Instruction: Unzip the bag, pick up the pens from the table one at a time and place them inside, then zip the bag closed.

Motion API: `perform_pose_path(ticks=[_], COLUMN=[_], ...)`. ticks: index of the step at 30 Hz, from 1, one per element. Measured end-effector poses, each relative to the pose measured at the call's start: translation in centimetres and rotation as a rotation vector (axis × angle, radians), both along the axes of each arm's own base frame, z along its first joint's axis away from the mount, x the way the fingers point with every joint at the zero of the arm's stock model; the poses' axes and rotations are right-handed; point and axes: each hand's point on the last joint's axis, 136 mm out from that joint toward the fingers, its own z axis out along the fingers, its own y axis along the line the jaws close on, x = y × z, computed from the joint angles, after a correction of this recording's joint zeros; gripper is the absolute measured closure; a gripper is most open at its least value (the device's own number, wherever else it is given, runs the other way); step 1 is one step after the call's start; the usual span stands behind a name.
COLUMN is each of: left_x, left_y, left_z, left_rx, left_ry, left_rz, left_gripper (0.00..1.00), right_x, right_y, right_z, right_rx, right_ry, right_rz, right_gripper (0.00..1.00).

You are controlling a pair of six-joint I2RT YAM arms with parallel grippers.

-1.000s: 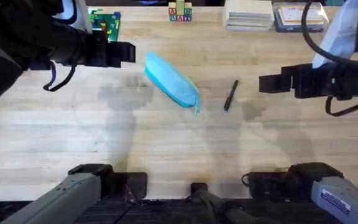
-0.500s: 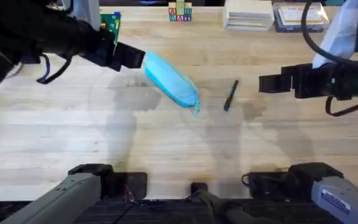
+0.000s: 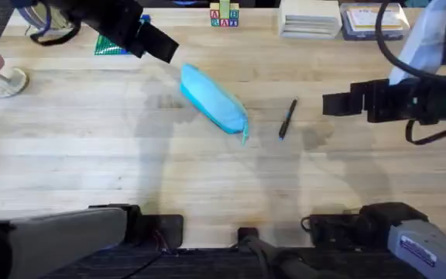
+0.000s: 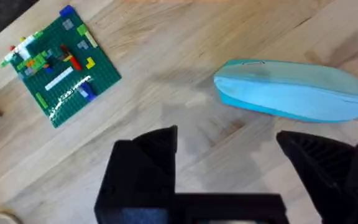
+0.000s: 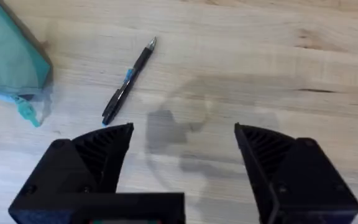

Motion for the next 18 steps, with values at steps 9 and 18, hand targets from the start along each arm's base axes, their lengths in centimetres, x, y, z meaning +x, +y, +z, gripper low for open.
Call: perform_pose_path(ticks=[9,18], left_x=[2.1,3.1], left_y=[-0.1,-0.9], left_z=[-2.4,-1.7], left_rx=[0.037,0.017], left_ry=[0.048,-0.016], left_rz=[-0.076,-0.140], left_gripper=[0.008,0.009], right_x=[0.0,0.0], right_y=[0.0,0.0], right_z=[0.0,0.0], right_rx=[0.000,0.000], right_ry=[0.000,0.000], right_rz=[0.000,0.000], right_gripper=[0.004,0.004])
